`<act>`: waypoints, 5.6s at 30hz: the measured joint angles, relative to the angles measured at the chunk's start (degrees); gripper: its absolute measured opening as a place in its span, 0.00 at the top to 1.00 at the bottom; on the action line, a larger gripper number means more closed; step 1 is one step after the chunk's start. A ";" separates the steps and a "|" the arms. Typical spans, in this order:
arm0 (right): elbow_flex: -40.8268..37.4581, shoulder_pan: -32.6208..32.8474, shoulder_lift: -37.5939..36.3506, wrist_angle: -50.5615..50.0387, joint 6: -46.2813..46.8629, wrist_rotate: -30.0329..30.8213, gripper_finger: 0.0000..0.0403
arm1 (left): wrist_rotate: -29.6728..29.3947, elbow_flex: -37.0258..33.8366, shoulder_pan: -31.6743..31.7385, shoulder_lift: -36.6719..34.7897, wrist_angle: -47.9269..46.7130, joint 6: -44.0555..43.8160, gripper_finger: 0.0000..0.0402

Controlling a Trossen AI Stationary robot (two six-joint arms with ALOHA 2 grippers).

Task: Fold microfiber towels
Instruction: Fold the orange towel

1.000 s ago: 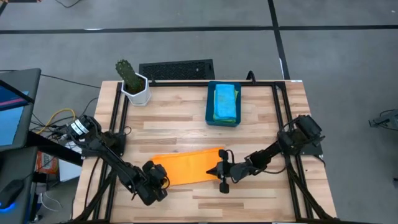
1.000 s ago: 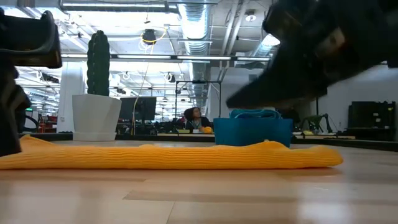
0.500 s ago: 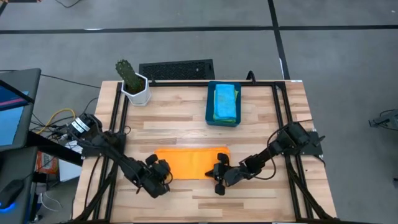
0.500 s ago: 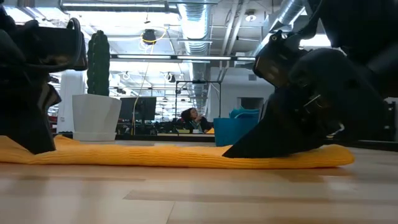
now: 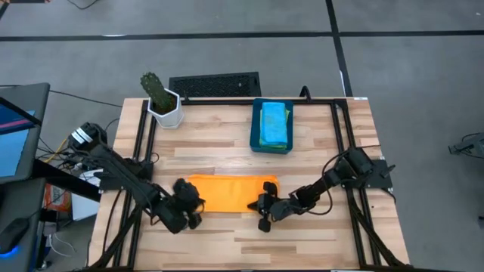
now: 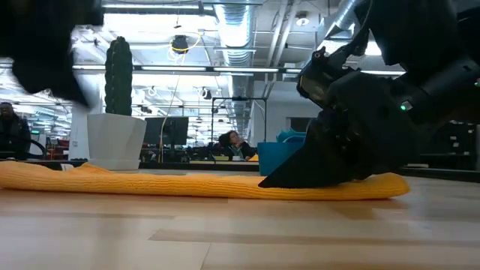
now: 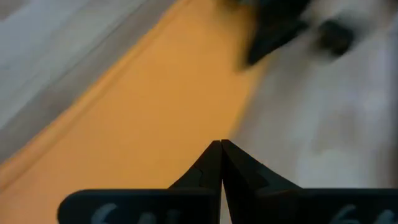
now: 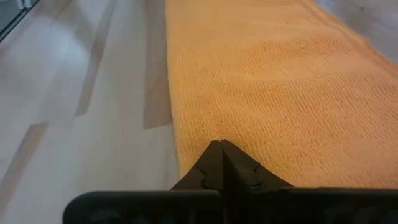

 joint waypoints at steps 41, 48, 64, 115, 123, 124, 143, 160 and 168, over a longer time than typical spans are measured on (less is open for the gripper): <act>-0.24 9.82 -9.41 -19.56 10.42 14.49 0.96 | 5.63 0.39 8.54 28.29 35.35 12.69 1.00; 0.22 13.50 -3.55 -21.75 26.95 18.43 0.95 | 6.02 0.37 8.48 28.34 34.96 13.32 1.00; -0.10 17.90 -14.91 -43.88 36.15 28.31 0.95 | 7.34 0.33 8.48 28.44 35.40 13.30 1.00; 0.02 16.81 -16.41 -43.46 24.94 8.98 0.69 | 14.76 13.82 15.65 37.73 50.45 26.60 1.00; 0.19 16.67 -15.79 -44.75 29.91 8.15 0.73 | 16.44 15.18 16.08 38.29 45.41 25.30 1.00; 0.17 16.64 -15.92 -44.92 30.28 7.91 0.74 | 16.86 15.17 16.08 37.80 45.91 25.24 1.00; 0.62 16.50 -15.80 -45.22 30.45 7.01 0.83 | 9.53 15.22 15.38 37.91 40.60 21.45 1.00; 11.36 15.03 -15.50 -59.33 26.65 6.18 0.95 | 10.77 15.34 15.21 37.80 38.71 23.92 1.00; 16.88 13.30 -15.61 -61.04 14.34 8.23 0.98 | 10.57 15.34 15.19 37.80 38.51 24.35 1.00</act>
